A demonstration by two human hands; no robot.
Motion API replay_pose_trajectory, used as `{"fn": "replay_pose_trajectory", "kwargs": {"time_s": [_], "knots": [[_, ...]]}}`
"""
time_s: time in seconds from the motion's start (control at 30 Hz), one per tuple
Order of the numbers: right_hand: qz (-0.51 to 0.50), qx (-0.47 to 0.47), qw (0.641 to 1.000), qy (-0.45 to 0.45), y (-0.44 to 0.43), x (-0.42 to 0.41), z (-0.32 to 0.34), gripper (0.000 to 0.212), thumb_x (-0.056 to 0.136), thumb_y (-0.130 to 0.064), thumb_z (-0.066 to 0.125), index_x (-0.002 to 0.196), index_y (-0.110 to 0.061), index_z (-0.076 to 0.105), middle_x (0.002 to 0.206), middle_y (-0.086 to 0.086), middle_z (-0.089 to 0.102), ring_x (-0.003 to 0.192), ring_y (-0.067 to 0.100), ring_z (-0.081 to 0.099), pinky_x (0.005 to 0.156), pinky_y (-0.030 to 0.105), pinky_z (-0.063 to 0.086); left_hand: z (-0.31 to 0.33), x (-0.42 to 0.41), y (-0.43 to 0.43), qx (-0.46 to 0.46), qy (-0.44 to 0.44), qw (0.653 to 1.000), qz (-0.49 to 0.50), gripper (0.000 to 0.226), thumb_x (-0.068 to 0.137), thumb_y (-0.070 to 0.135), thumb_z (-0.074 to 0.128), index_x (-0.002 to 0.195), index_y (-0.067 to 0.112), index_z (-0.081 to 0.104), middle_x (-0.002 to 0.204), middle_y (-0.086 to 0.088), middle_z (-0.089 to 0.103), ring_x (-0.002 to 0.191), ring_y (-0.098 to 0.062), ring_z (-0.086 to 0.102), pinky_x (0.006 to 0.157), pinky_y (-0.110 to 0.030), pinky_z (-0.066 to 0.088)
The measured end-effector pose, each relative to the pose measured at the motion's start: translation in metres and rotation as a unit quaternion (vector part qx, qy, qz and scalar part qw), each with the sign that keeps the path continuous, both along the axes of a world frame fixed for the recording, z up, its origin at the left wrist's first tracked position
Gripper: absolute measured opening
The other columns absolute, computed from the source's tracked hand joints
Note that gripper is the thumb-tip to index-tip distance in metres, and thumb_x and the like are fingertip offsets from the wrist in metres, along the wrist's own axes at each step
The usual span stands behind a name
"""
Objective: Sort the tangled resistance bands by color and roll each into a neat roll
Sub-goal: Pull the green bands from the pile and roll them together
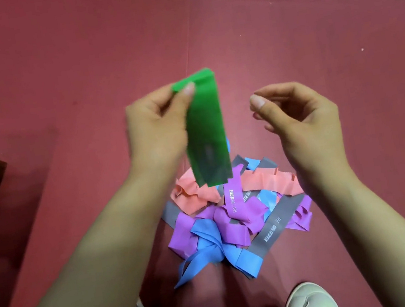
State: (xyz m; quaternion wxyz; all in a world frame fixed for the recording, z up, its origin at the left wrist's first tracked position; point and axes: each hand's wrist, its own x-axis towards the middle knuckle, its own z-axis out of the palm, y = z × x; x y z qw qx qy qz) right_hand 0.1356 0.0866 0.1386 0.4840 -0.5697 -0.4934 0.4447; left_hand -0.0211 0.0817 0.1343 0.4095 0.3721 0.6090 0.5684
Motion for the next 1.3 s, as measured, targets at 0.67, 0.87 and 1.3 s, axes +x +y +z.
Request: {"fn": "replay_pose_trajectory", "kwargs": {"time_s": [0.67, 0.87, 1.3], "knots": [[0.085, -0.301, 0.945, -0.098, -0.006, -0.006, -0.11, 0.035, 0.085, -0.014, 0.069, 0.118, -0.011, 0.06, 0.123, 0.014, 0.06, 0.101, 0.02, 0.059, 0.09, 0.032, 0.046, -0.029, -0.035, 0.002, -0.007, 0.04, 0.996, 0.08, 0.011, 0.091, 0.021, 0.057, 0.085, 0.013, 0.062, 0.086, -0.004, 0.052, 0.079, -0.015, 0.043, 0.07, -0.033, 0.038], [0.091, -0.334, 0.931, -0.117, -0.016, -0.019, -0.17, 0.037, 0.083, -0.019, 0.072, 0.118, -0.015, 0.061, 0.123, 0.01, 0.058, 0.102, 0.018, 0.058, 0.084, 0.024, 0.041, -0.07, -0.051, 0.005, -0.113, -0.01, 0.993, 0.02, 0.015, 0.097, 0.01, 0.053, 0.09, 0.011, 0.067, 0.085, -0.009, 0.065, 0.087, -0.02, 0.055, 0.082, -0.038, 0.05], [0.253, -0.452, 0.772, -0.369, -0.077, -0.009, -0.28, 0.111, 0.071, -0.04, 0.08, 0.15, -0.042, 0.002, 0.147, 0.017, 0.021, 0.133, 0.039, 0.035, 0.109, 0.042, 0.034, -0.102, -0.058, 0.032, -0.174, -0.031, 0.983, 0.048, 0.017, 0.097, 0.02, 0.055, 0.082, 0.019, 0.064, 0.085, -0.001, 0.066, 0.068, -0.013, 0.062, 0.054, -0.023, 0.054]]}}
